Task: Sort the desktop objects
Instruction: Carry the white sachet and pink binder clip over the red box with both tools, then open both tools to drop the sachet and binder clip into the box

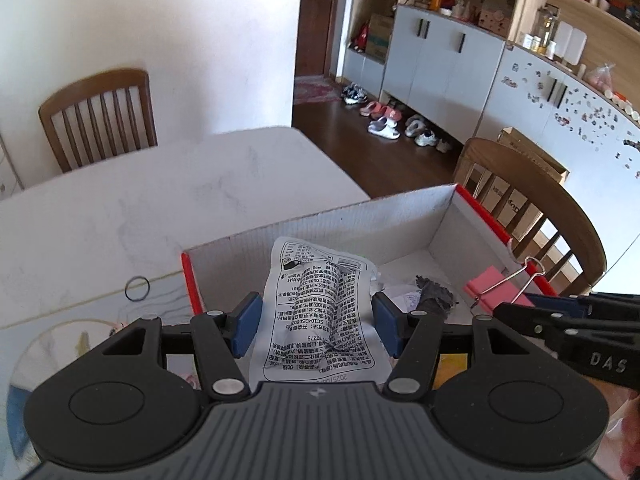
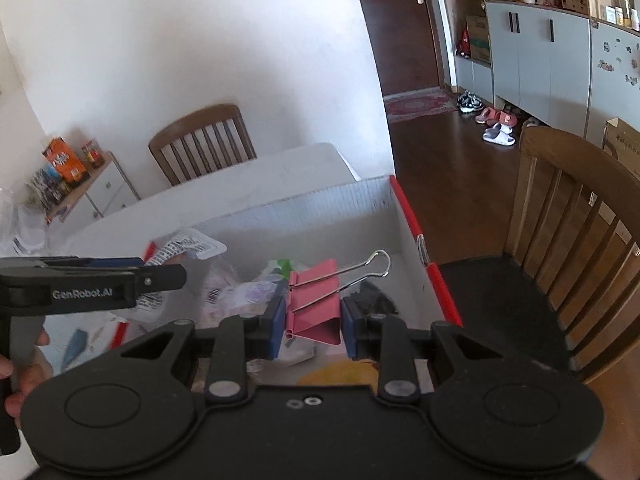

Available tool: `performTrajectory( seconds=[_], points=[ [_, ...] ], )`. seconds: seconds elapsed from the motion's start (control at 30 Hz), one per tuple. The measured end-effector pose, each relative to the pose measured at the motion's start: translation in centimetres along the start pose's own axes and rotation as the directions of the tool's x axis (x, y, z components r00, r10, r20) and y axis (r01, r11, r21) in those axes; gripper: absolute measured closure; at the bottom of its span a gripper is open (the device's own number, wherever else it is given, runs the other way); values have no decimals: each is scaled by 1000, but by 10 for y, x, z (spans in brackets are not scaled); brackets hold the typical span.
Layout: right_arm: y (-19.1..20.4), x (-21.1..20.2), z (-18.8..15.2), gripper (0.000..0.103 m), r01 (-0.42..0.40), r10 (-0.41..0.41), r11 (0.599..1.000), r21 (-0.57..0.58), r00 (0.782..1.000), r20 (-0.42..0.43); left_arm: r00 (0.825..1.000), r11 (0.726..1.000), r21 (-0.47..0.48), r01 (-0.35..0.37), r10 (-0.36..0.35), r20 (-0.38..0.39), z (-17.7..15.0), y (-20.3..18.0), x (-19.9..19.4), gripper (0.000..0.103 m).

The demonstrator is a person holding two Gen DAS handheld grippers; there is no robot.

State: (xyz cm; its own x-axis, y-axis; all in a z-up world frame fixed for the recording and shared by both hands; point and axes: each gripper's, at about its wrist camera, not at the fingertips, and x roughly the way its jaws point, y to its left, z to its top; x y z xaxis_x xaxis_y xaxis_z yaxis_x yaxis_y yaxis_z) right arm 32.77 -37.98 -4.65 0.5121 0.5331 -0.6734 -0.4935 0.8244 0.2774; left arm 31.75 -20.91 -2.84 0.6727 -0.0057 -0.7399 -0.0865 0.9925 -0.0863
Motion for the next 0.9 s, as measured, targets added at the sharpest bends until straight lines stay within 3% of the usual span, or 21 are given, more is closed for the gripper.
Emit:
performTrajectory(
  seconds=[0.53, 0.9],
  points=[
    [28, 50, -4, 75, -6, -17, 985, -171, 991, -129, 989, 1000, -8, -28, 27, -142, -17, 3, 36, 43],
    [43, 71, -8, 75, 24, -73, 965, -261, 982, -177, 977, 994, 106, -24, 46, -210, -25, -8, 53, 45]
  ],
)
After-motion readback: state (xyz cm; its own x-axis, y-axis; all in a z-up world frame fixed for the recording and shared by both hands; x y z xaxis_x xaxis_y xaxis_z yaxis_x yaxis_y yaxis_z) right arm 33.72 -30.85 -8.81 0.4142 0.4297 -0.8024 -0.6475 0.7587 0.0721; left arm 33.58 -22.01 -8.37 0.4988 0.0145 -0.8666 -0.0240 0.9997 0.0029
